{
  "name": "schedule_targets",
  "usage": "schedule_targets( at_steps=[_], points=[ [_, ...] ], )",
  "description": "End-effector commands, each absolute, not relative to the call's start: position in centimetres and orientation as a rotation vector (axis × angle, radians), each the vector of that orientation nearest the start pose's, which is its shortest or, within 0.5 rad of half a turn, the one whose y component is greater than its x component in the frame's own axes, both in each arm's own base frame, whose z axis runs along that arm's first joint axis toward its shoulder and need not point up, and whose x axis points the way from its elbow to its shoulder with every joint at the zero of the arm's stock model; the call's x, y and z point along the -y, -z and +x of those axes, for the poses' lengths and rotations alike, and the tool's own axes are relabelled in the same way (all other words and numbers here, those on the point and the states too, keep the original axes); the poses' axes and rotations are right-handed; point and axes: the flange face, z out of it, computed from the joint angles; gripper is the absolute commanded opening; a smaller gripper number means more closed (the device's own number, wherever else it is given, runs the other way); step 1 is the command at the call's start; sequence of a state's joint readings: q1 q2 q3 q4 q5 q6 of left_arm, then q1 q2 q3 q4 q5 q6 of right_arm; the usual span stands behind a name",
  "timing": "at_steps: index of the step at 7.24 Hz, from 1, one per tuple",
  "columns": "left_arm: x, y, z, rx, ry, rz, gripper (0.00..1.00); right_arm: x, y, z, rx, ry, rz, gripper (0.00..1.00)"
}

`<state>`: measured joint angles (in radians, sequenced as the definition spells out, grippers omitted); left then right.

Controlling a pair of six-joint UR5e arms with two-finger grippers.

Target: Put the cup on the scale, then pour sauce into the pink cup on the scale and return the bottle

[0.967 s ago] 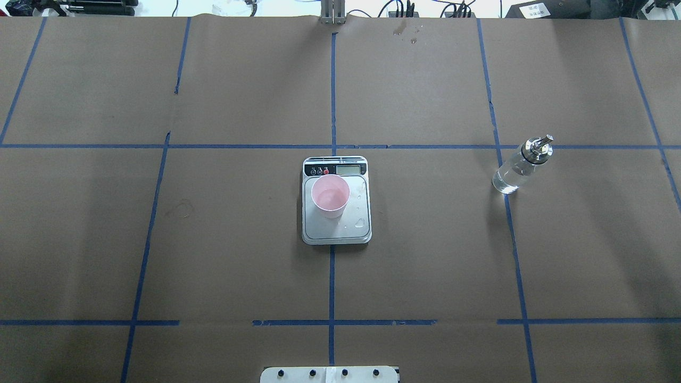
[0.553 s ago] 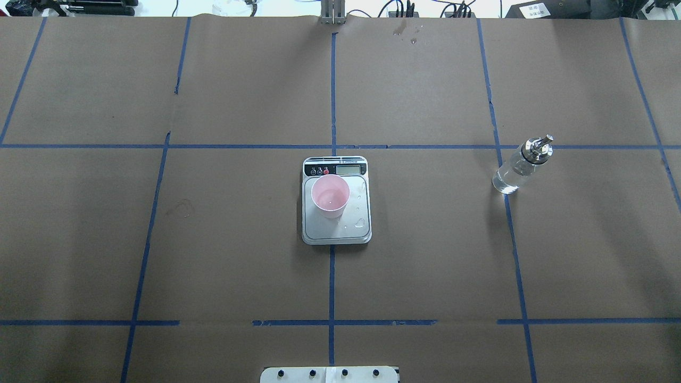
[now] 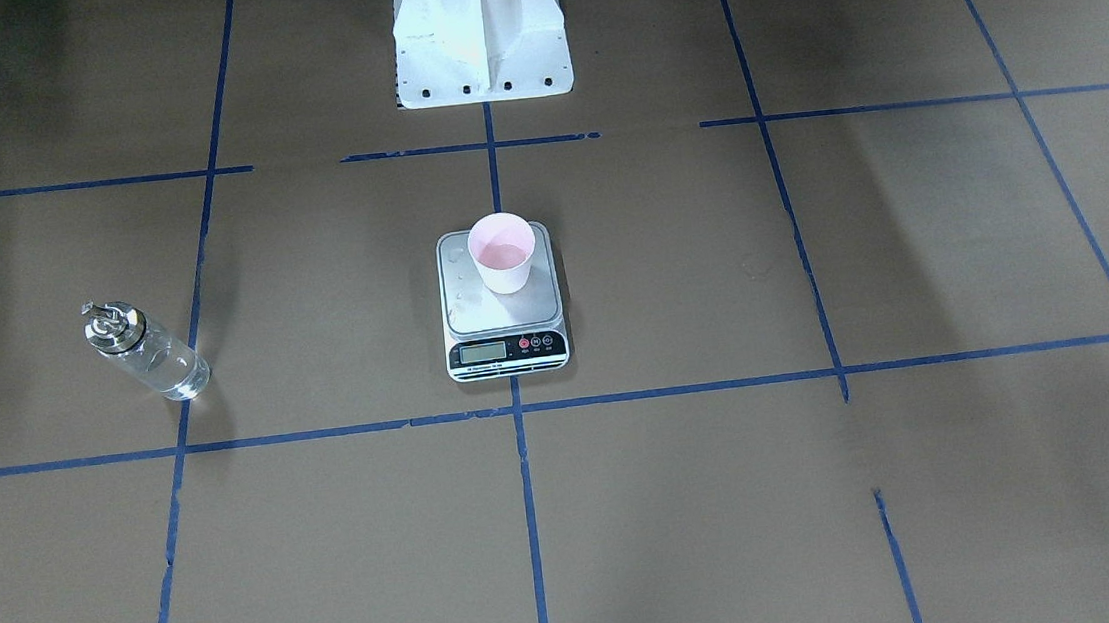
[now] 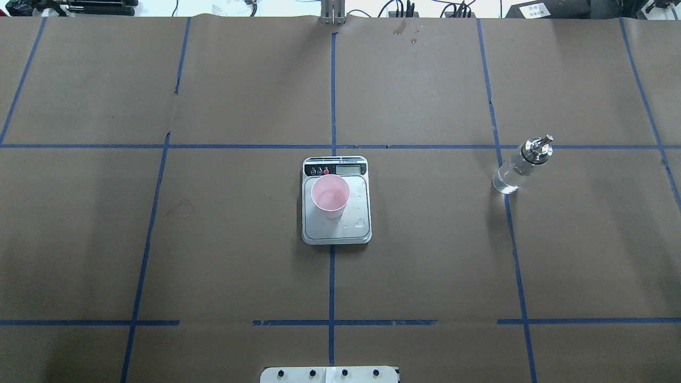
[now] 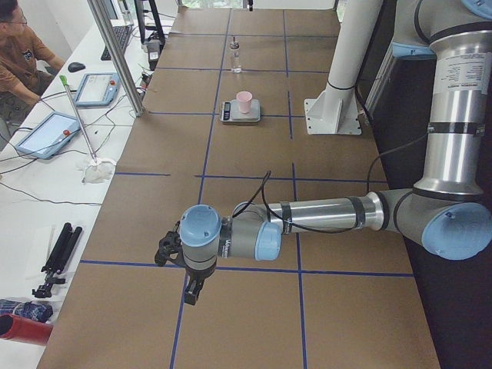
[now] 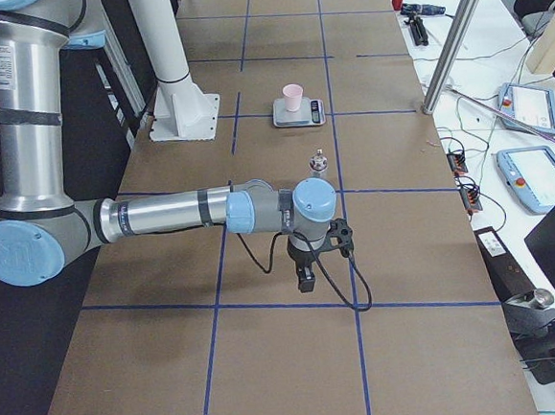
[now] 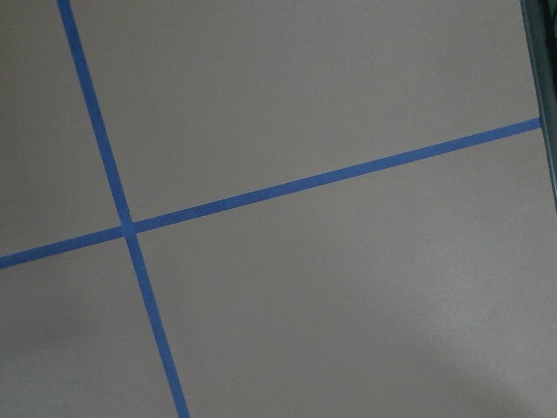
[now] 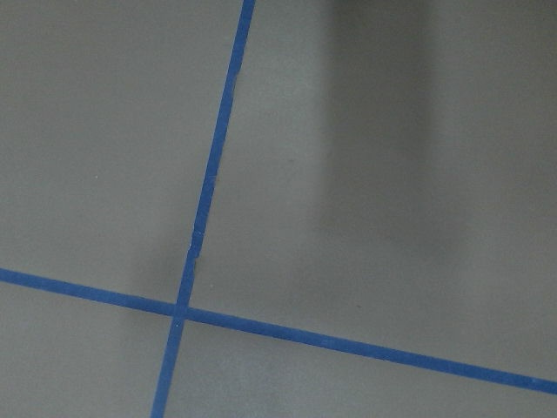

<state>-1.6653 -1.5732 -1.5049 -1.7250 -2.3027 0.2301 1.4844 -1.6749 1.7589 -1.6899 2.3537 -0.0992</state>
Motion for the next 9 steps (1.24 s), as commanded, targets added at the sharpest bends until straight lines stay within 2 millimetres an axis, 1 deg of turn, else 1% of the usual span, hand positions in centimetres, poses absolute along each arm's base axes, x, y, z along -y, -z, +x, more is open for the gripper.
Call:
schedule_targets(
  at_steps=[1,2,3,4,6,7,8,9],
  points=[
    [48.1,-67.5,-11.1,-0.727,-0.146,0.167,1.0,45.1,-62.5,3.9,0.841,0.114,-0.016,1.0],
    [48.2,-67.1,-10.9,-0.767,-0.137,0.171,1.0,45.1,-62.3,4.5,0.854,0.1,-0.007,1.0],
    [48.4,-66.6,-10.8,-0.783,-0.078,0.158,1.0,45.1,-62.2,5.1,0.864,0.086,-0.001,1.0],
    [48.4,-66.2,-10.8,-0.783,-0.072,0.159,1.0,45.0,-62.2,5.2,0.868,0.085,0.001,1.0],
    [48.6,-64.7,-10.8,-0.765,-0.086,0.188,1.0,44.8,-62.5,5.2,0.868,0.083,-0.004,1.0],
    [48.7,-64.5,-10.4,-0.764,-0.098,0.19,1.0,44.8,-62.6,5.2,0.868,0.083,-0.005,1.0],
    [49.0,-63.6,-9.9,-0.734,-0.119,0.203,1.0,44.9,-62.7,5.2,0.868,0.082,-0.007,1.0],
    [49.0,-63.4,-9.8,-0.727,-0.122,0.206,1.0,44.9,-62.6,5.2,0.868,0.083,-0.005,1.0]
  ],
)
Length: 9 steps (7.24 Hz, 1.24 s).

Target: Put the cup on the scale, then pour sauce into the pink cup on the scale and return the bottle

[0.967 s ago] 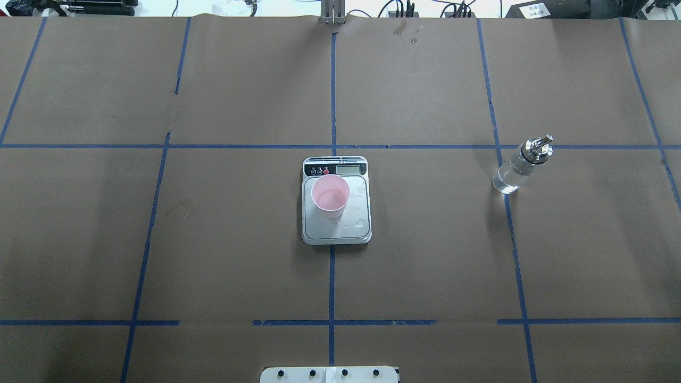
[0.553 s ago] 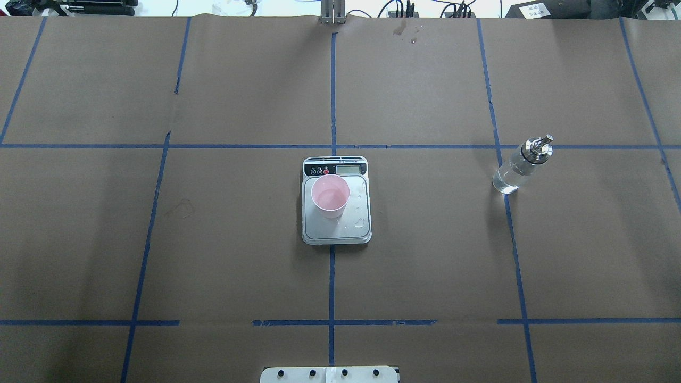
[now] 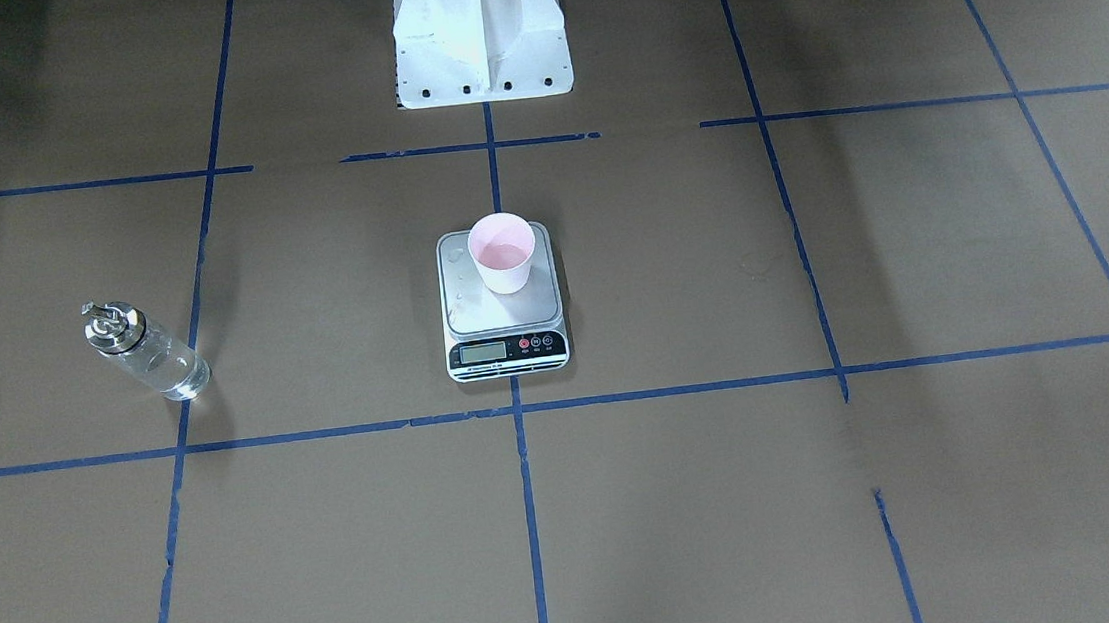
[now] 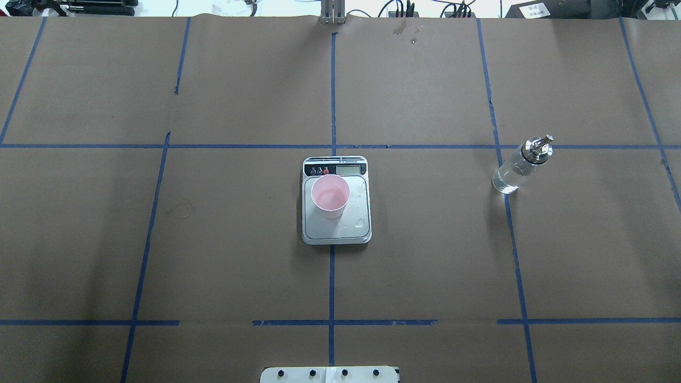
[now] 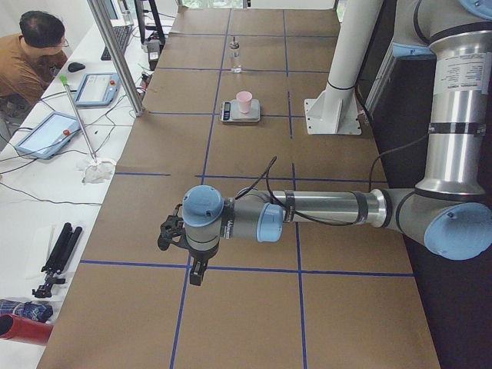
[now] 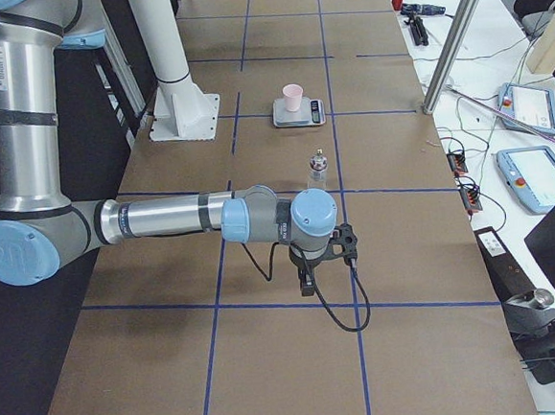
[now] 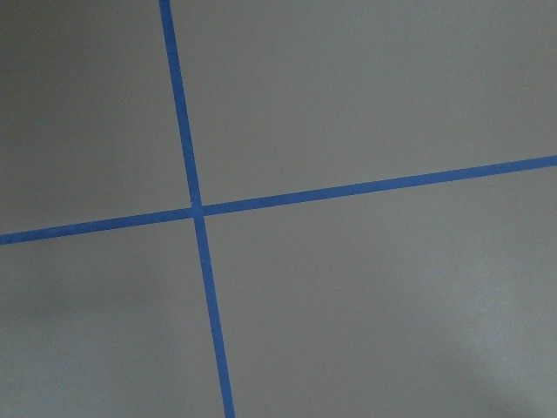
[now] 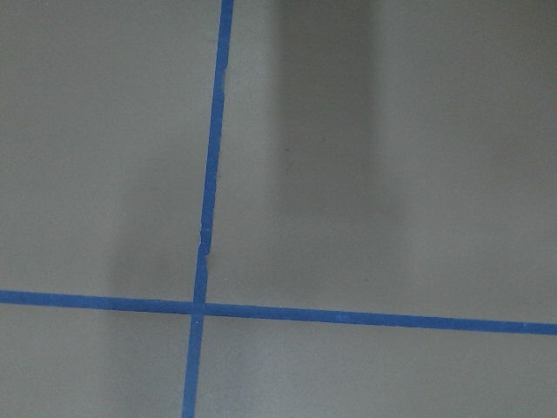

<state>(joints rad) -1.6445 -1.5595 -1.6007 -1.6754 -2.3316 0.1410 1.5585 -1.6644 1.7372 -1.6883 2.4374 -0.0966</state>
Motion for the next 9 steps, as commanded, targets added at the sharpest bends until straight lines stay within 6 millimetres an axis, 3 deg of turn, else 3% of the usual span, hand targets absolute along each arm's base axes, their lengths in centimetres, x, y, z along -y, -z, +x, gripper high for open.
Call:
schedule_targets(
  at_steps=[1,5,9],
  points=[
    [48.93,-63.47,-9.82,-0.728,-0.121,0.204,1.0,45.1,-62.42,5.19,0.868,0.085,-0.001,1.0],
    [48.75,-63.8,-9.78,-0.751,-0.022,0.162,1.0,45.19,-62.27,5.19,0.866,0.088,0.004,1.0],
    [49.0,-62.97,-9.79,-0.747,-0.05,0.228,1.0,45.42,-62.14,5.24,0.857,0.104,0.043,1.0]
  ],
)
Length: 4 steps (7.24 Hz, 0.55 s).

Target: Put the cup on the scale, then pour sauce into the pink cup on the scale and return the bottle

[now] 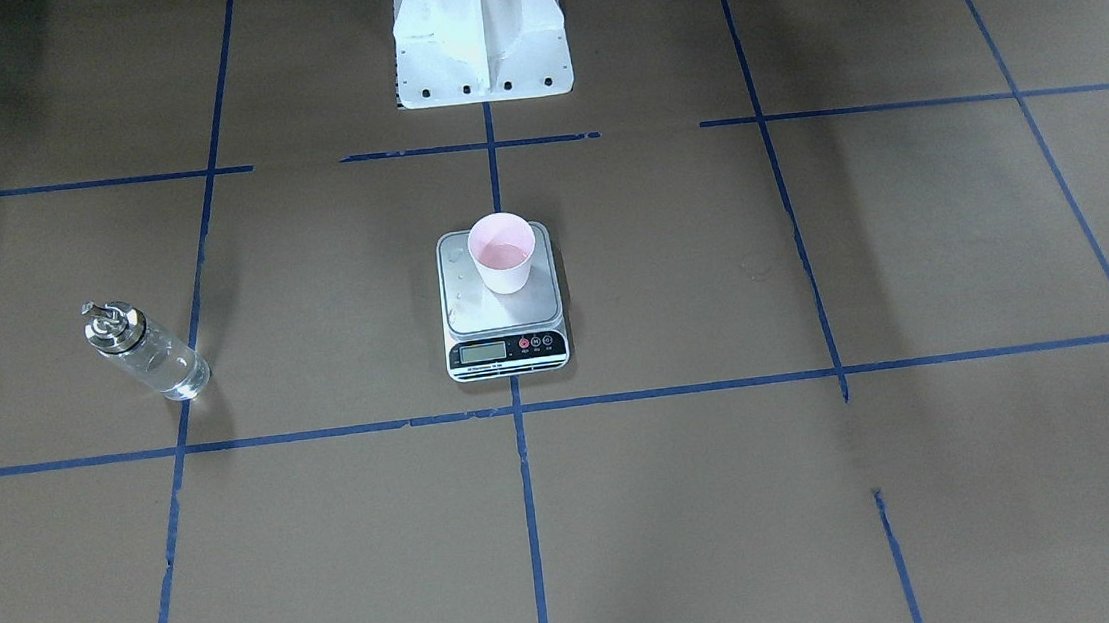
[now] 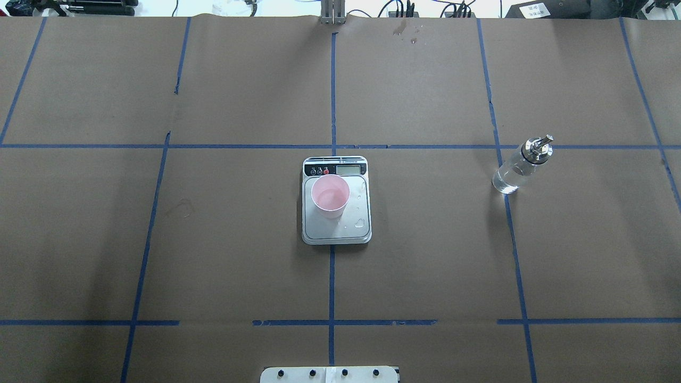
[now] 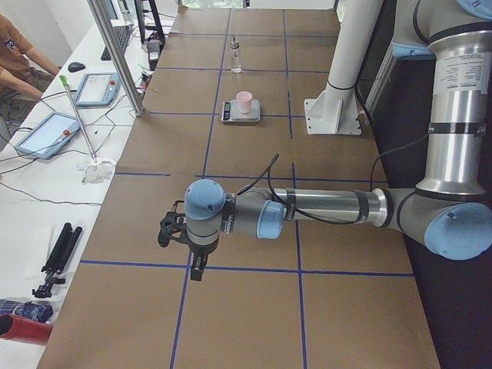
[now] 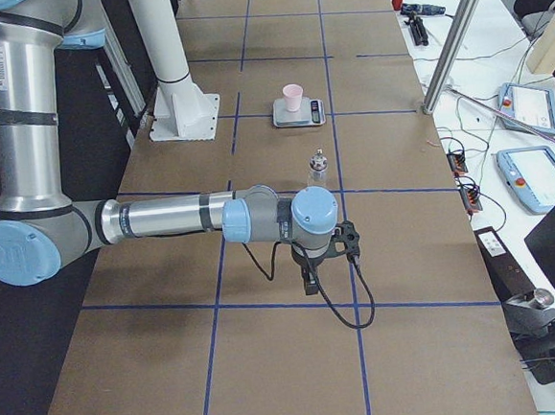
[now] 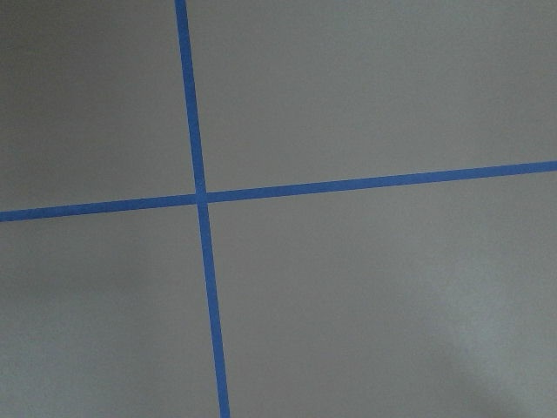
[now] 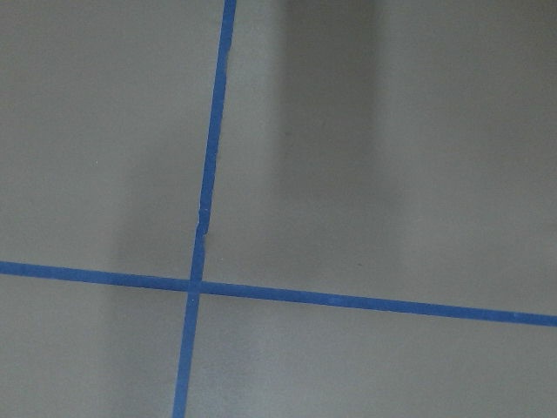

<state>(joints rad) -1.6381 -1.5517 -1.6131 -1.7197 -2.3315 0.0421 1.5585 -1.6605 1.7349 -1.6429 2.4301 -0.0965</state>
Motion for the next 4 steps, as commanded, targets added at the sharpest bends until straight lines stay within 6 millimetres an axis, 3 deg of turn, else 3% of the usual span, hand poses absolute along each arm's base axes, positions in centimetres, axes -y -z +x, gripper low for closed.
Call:
schedule_targets(
  at_steps=[1,4],
  points=[
    [49.01,-62.89,-9.79,-0.747,-0.051,0.229,1.0,45.97,-61.53,5.44,0.855,0.111,0.075,1.0],
    [49.08,-62.82,-9.79,-0.747,-0.051,0.231,1.0,46.57,-60.71,5.66,0.852,0.101,0.122,1.0]
  ],
)
